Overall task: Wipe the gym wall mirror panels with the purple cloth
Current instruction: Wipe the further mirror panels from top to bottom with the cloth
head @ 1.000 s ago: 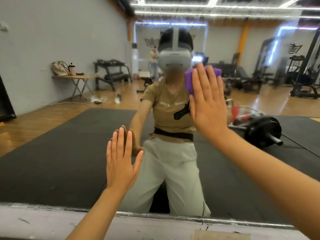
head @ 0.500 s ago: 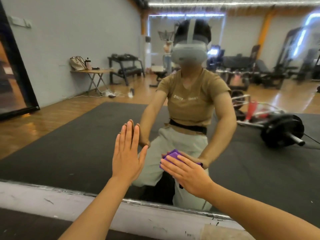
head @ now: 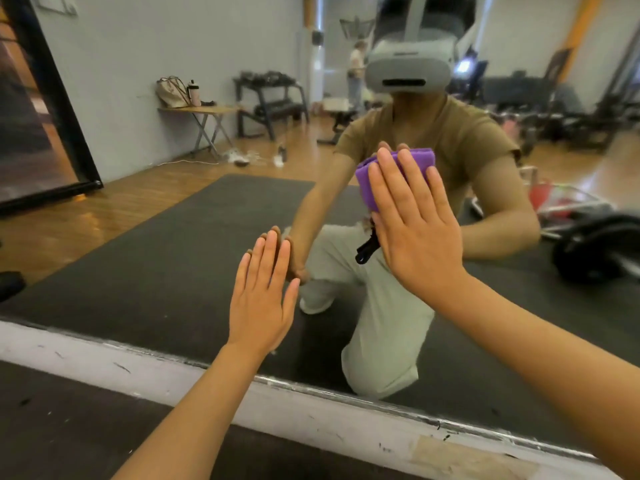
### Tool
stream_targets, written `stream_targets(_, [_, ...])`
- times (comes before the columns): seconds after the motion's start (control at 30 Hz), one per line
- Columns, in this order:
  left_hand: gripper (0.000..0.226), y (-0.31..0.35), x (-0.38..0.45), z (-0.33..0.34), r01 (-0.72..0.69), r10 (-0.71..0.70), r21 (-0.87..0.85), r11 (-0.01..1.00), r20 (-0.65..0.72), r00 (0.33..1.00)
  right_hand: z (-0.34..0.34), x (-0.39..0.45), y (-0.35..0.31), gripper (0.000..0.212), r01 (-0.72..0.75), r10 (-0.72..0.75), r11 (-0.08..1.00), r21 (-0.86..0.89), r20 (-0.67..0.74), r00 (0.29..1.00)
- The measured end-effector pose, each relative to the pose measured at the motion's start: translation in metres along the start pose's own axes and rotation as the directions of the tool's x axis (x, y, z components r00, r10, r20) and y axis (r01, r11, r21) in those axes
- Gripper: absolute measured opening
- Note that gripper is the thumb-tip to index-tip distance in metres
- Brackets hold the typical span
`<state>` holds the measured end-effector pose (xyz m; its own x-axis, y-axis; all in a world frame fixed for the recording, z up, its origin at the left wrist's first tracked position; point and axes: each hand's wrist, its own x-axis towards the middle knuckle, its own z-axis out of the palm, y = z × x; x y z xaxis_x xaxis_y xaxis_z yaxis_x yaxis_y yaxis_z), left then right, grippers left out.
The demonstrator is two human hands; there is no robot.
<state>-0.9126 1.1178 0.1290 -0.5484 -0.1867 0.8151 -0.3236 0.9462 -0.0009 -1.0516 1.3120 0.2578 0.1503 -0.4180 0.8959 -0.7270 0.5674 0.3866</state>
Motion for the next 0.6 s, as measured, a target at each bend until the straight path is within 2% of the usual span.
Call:
stream_targets(0.13, [0.067,-0.006,-0.002,-0.003,0.002,-0.003,-0.027,1.000,-0.013,1.000,0.014,-0.034,-0.030,0.059,0.093,-0.094,0.995,0.016,0.042,0.995])
stream_targets(0.27, [0.069,-0.021,-0.014,-0.006,0.141,-0.138,-0.084,0.986,0.042,0.990,0.036,-0.093,-0.071,0.072,0.209,-0.213,0.977,0.041,0.175,0.961])
stream_targets(0.4, [0.069,-0.051,-0.023,-0.005,0.074,-0.072,-0.036,0.997,0.054,0.996,0.051,-0.146,-0.108,0.081,0.361,-0.356,0.932,0.042,0.311,0.881])
stream_targets(0.6, [0.070,-0.067,-0.035,0.003,0.094,-0.088,-0.103,0.990,0.063,0.994,0.045,-0.145,-0.106,0.076,0.433,-0.427,0.898,0.077,0.381,0.820])
